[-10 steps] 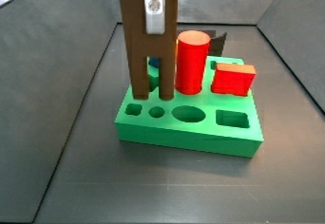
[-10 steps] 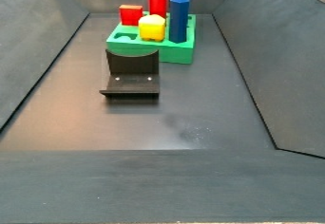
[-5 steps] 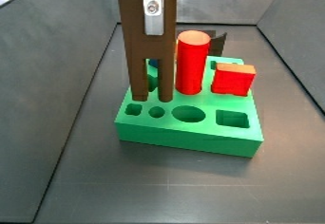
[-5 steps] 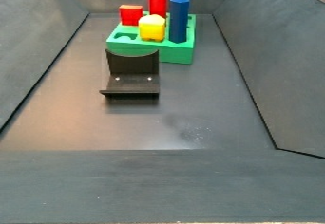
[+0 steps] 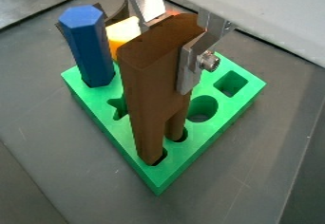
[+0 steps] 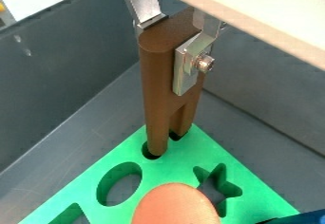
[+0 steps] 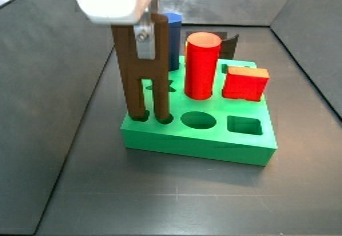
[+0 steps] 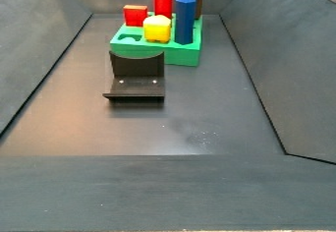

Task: Pick up the square-circle object. Move up. Place the square-circle object on the fixture. Regrasp the square-circle object. Move to above the board. Insert the square-circle object.
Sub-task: Insert the square-circle object.

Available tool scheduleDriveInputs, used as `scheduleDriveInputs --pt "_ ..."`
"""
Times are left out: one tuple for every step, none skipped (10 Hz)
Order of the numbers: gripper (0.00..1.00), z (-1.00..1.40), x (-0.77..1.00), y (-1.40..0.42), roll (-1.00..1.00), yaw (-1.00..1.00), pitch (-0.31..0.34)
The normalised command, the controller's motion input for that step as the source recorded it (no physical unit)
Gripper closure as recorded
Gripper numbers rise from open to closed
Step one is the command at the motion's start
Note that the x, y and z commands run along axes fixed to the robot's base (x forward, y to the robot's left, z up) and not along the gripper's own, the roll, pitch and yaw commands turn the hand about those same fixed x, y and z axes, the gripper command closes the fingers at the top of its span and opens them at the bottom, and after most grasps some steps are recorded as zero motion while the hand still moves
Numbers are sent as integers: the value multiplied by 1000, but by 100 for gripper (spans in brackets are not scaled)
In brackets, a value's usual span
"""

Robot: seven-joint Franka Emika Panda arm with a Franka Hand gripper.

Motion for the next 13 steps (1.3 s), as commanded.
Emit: scheduleDriveInputs --pt "100 -163 143 0 20 37 -84" --pt "100 -114 137 0 0 29 -60" --pt "100 -77 109 0 0 20 -71" --pt "100 -86 74 0 0 26 -89" --pt "100 -91 80 -69 0 0 -109" --pt "100 -126 54 -103 -21 0 -176" --pt "100 -149 0 -129 -7 -63 -179" --pt "100 -186 0 -117 0 -66 -164" --pt "100 -260 -126 0 16 0 -130" --pt "100 -351 -117 0 67 -6 -121" --pt "100 -446 -66 -23 77 -123 -133" --pt "100 -506 -37 -51 109 -83 -154" --pt "100 -514 -17 -60 146 -31 -140"
